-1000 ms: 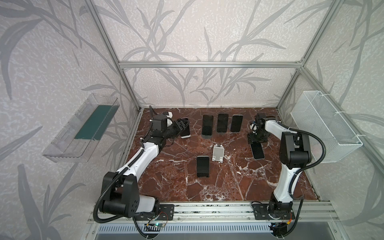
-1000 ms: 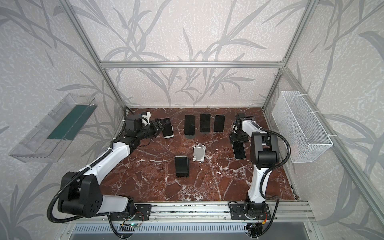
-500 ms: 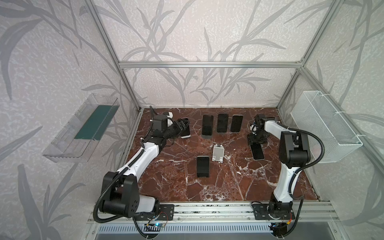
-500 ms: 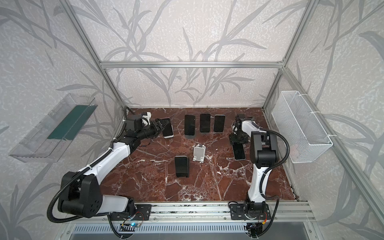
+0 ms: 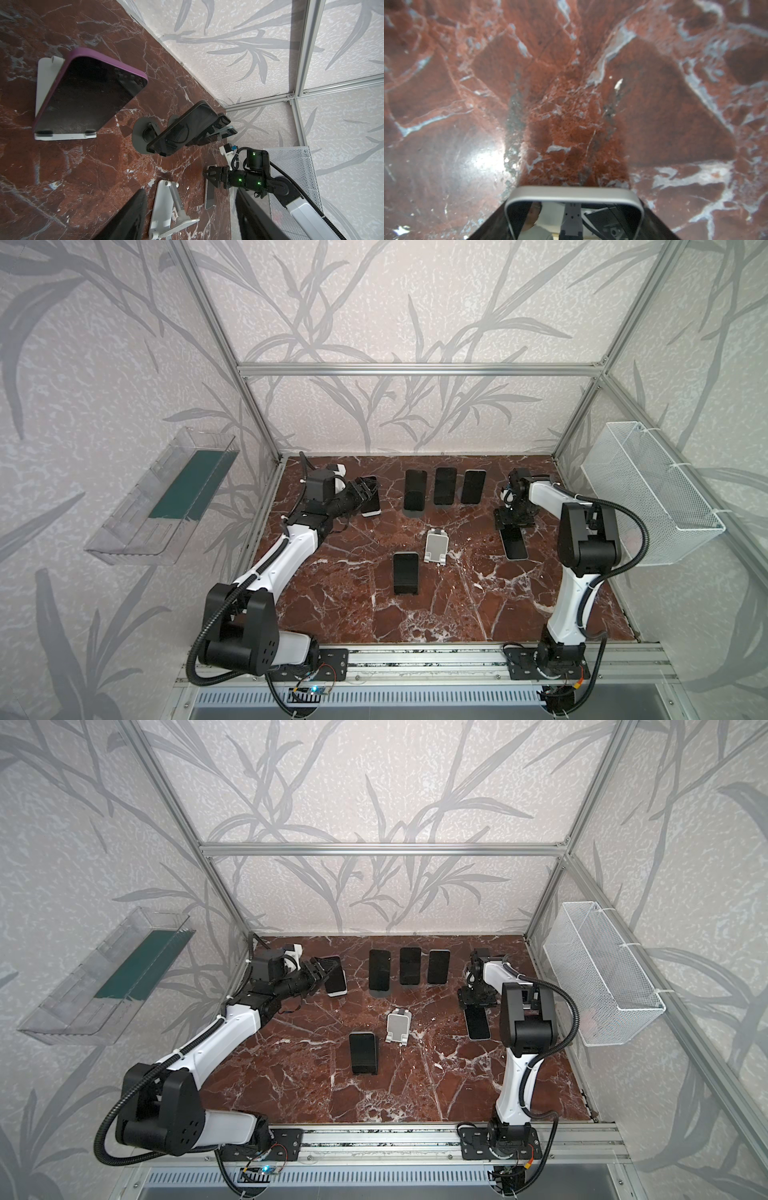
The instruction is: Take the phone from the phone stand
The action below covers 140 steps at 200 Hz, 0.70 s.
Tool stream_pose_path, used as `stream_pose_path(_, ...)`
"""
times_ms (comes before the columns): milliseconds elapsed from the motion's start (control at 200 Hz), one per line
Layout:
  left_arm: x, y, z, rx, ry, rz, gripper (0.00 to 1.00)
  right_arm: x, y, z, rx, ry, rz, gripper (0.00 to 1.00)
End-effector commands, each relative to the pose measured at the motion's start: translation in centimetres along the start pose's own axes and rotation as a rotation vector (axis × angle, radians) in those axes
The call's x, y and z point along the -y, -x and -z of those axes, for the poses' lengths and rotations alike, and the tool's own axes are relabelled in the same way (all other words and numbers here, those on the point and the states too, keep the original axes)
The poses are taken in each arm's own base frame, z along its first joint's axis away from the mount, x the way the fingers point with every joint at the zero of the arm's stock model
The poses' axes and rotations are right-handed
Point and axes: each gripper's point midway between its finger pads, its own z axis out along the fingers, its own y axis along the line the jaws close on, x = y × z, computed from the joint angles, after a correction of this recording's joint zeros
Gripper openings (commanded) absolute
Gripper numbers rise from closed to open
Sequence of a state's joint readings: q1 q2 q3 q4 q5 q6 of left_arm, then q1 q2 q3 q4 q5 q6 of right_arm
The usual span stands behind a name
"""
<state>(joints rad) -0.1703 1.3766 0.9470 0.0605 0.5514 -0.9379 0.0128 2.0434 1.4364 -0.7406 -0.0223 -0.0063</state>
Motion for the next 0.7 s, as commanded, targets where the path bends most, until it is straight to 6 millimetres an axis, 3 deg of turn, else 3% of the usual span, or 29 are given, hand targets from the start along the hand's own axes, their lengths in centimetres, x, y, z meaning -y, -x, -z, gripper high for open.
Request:
stream_pose_path(0,0.4,0.0,-0.3,-0.005,-0.011,-0.011,0.69,-0.5,-0.8,-0.9,-0.014,0.038,-0.027,0.79)
stream_pose_path(185,0.6,0.1,-0.1,0.007,-0.014,-0.016,0.69,-0.2,-0.1,0.3,0.023,0.022,-0.063,0.80)
stream_pose_path(345,0.4,0.1,-0.2,0.006,-0.002,-0.024,0.69,0.1,1.4,2.9,0.112,0.002,-0.100,0.83)
stream_pose_path(695,1.0,0.6,0.7,0.036,0.007,-0.061,0.69,-0.1,2.3,8.8,0.295,0.037,-0.235,0.82)
